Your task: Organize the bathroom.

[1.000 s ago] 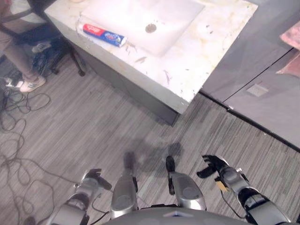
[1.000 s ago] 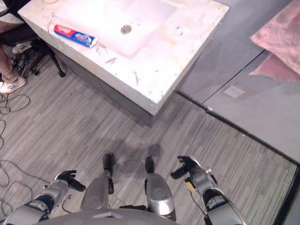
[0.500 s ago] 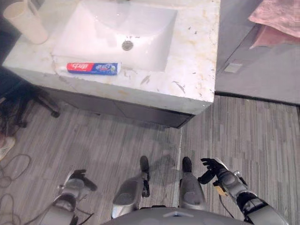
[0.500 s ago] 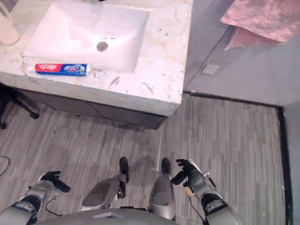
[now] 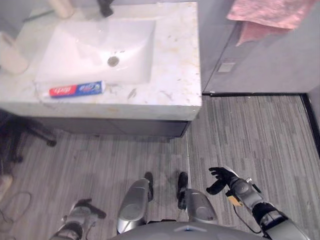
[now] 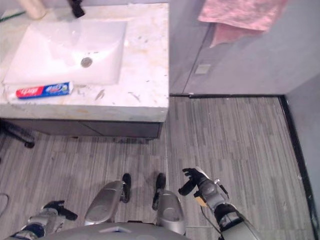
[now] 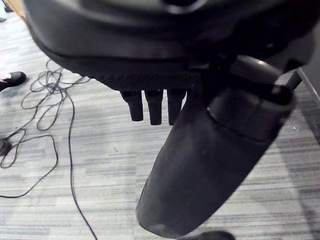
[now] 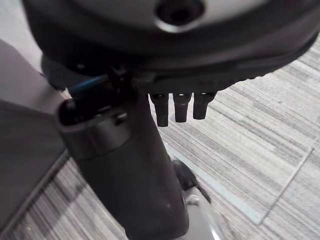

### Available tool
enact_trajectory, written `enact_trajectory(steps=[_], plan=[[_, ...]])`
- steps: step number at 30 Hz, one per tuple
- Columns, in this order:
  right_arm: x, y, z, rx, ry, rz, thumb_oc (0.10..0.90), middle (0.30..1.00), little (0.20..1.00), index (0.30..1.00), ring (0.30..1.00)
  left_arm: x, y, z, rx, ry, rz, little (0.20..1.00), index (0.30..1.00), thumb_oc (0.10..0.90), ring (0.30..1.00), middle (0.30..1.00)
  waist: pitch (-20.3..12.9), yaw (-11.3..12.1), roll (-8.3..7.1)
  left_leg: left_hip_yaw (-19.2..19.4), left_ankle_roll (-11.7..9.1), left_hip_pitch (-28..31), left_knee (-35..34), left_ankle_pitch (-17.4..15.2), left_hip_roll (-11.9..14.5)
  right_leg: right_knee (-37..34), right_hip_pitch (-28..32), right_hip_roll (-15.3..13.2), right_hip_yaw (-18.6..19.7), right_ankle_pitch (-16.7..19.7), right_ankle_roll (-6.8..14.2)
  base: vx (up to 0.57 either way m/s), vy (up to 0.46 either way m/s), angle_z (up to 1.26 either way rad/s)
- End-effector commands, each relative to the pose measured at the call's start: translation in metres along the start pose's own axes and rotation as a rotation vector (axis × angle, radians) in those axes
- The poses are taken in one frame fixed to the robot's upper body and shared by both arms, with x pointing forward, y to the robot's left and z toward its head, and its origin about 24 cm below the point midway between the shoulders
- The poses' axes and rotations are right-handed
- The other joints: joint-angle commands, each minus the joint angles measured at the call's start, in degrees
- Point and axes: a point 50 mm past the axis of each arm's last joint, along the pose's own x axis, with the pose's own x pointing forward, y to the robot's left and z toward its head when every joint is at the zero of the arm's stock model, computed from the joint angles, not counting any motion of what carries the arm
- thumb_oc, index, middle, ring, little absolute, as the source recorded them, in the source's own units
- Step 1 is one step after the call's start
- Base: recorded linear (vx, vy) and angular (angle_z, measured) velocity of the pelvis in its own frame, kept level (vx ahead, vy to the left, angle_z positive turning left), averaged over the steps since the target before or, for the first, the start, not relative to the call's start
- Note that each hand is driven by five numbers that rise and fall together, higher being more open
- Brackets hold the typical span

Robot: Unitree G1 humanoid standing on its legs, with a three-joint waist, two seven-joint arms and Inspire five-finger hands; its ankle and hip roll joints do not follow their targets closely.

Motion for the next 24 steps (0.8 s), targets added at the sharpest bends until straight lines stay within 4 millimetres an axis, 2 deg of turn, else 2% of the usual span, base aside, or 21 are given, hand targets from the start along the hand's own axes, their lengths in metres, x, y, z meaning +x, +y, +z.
enact_trajectory(steps=[1, 3, 4, 6, 8, 9, 11, 13, 14, 18, 22, 23, 24], plan=[[-0.004, -0.021, -0.013, -0.020, 0.007, -0.063, 0.800, 0.900, 0.900, 0.900, 0.900, 0.002, 0.020, 0.002, -0.008, -0.022, 0.093, 0.900, 0.900, 0.800, 0.900, 0.900, -1.37, -0.79, 0.97, 1.63, -1.61, 8.22, -11.59, 8.64, 9.69, 5.07, -0.60, -2.36, 0.47, -4.81, 3.65, 0.07, 0.264, -0.04], [-0.005, -0.021, -0.017, -0.019, 0.022, -0.059, 0.800, 0.900, 0.900, 0.900, 0.900, 0.002, 0.020, -0.003, 0.001, -0.014, 0.090, 0.900, 0.900, 0.800, 0.900, 0.900, -2.11, -0.96, 1.27, 1.04, -2.64, 9.61, -14.87, 11.12, 12.73, 5.89, -0.66, -3.39, 0.63, -5.43, 3.93, 0.08, 0.269, 0.06], [-0.006, -0.021, -0.022, -0.013, 0.038, -0.060, 0.800, 0.900, 0.900, 0.900, 0.900, 0.002, 0.021, -0.006, 0.014, -0.006, 0.089, 0.900, 0.900, 0.800, 0.900, 0.900, -2.61, -1.07, 1.56, 0.66, -3.64, 9.87, -16.33, 13.65, 15.05, 6.61, -0.64, -4.18, 0.84, -5.90, 4.02, 0.08, 0.245, 0.12], [-0.007, -0.021, -0.028, -0.008, 0.059, -0.060, 0.800, 0.900, 0.900, 0.900, 0.900, 0.002, 0.021, -0.011, 0.041, 0.005, 0.084, 0.900, 0.900, 0.800, 0.900, 0.900, -3.32, -1.15, 1.58, -1.66, -4.48, 10.07, -16.90, 16.00, 16.96, 7.06, -0.60, -5.60, 2.01, -5.89, 4.40, 0.12, 0.298, 0.19], [-0.008, -0.023, -0.031, -0.016, 0.074, -0.058, 0.800, 0.900, 0.900, 0.900, 0.900, 0.002, 0.019, -0.014, 0.054, 0.015, 0.075, 0.900, 0.900, 0.800, 0.900, 0.900, -3.75, -0.84, 1.71, -5.34, -4.55, 10.22, -17.69, 16.11, 16.91, 6.85, -0.41, -6.97, 4.34, -5.52, 5.26, 0.17, 0.358, 0.16], [-0.008, -0.025, -0.031, -0.024, 0.075, -0.059, 0.800, 0.900, 0.900, 0.900, 0.900, 0.002, 0.016, -0.016, 0.061, 0.020, 0.070, 0.900, 0.900, 0.800, 0.900, 0.900, -3.69, -0.53, 1.98, -6.85, -4.18, 9.78, -17.11, 14.45, 15.34, 6.49, -0.11, -7.59, 5.69, -5.19, 5.95, 0.16, 0.367, 0.03], [-0.009, -0.028, -0.033, -0.022, 0.076, -0.085, 0.800, 0.900, 0.900, 0.900, 0.900, 0.002, 0.015, -0.012, 0.095, 0.016, 0.059, 0.900, 0.900, 0.800, 0.900, 0.900, -3.43, -1.40, 3.21, -0.16, -3.85, 9.72, -16.30, 6.76, 12.46, 6.40, 0.39, -9.84, 4.47, -4.38, 7.68, 0.06, 0.318, -0.14], [-0.009, -0.027, -0.033, -0.006, 0.075, -0.103, 0.800, 0.900, 0.900, 0.900, 0.900, 0.002, 0.018, -0.006, 0.115, 0.015, 0.058, 0.900, 0.900, 0.800, 0.900, 0.900, -3.51, -1.70, 3.27, 2.36, -3.41, 10.08, -16.34, 3.56, 11.06, 6.30, 0.45, -11.66, 3.41, -3.30, 9.01, 0.00, 0.233, 0.31], [-0.008, -0.025, -0.030, 0.042, 0.068, -0.116, 0.800, 0.900, 0.900, 0.900, 0.900, 0.003, 0.022, 0.000, 0.143, 0.000, 0.065, 0.900, 0.900, 0.800, 0.900, 0.900, -3.44, -1.66, 2.50, 1.90, -2.79, 9.69, -14.82, 0.84, 9.07, 4.56, 0.91, -13.21, 3.93, -0.99, 10.67, 0.01, 0.216, 0.54], [-0.008, -0.023, -0.024, 0.090, 0.043, -0.136, 0.800, 0.900, 0.900, 0.900, 0.900, 0.002, 0.023, 0.011, 0.158, -0.038, 0.071, 0.900, 0.900, 0.800, 0.900, 0.900, -3.21, -1.35, 1.35, 2.99, -1.66, 9.88, -12.79, -2.23, 7.17, 0.33, 2.71, -14.96, 4.03, 2.73, 12.39, 0.00, 0.185, 0.10], [-0.008, -0.021, -0.021, 0.117, 0.020, -0.137, 0.800, 0.900, 0.900, 0.900, 0.900, 0.002, 0.027, 0.007, 0.180, -0.045, 0.079, 0.900, 0.900, 0.800, 0.900, 0.900, -3.77, -0.72, 0.15, 3.81, -0.42, 10.72, -12.75, -4.13, 5.06, -2.91, 3.56, -16.69, 3.57, 6.89, 13.10, 0.01, 0.177, -0.09], [-0.008, -0.020, -0.018, 0.101, 0.007, -0.132, 0.800, 0.900, 0.900, 0.900, 0.900, 0.002, 0.029, 0.008, 0.189, -0.045, 0.081, 0.900, 0.900, 0.800, 0.900, 0.900, -3.94, -0.34, -0.37, 5.34, -0.05, 11.24, -13.06, -4.49, 4.66, -4.42, 3.77, -17.58, 1.81, 8.85, 13.45, -0.02, 0.187, -0.30], [-0.008, -0.016, -0.013, 0.097, -0.012, -0.114, 0.800, 0.900, 0.900, 0.900, 0.900, 0.002, 0.034, 0.004, 0.174, -0.025, 0.095, 0.900, 0.900, 0.800, 0.900, 0.900, -4.06, 0.31, -1.08, 8.42, 0.30, 12.72, -13.97, -4.93, 4.44, -3.74, 2.68, -18.68, -2.28, 11.85, 14.06, -0.04, 0.187, -0.32]])
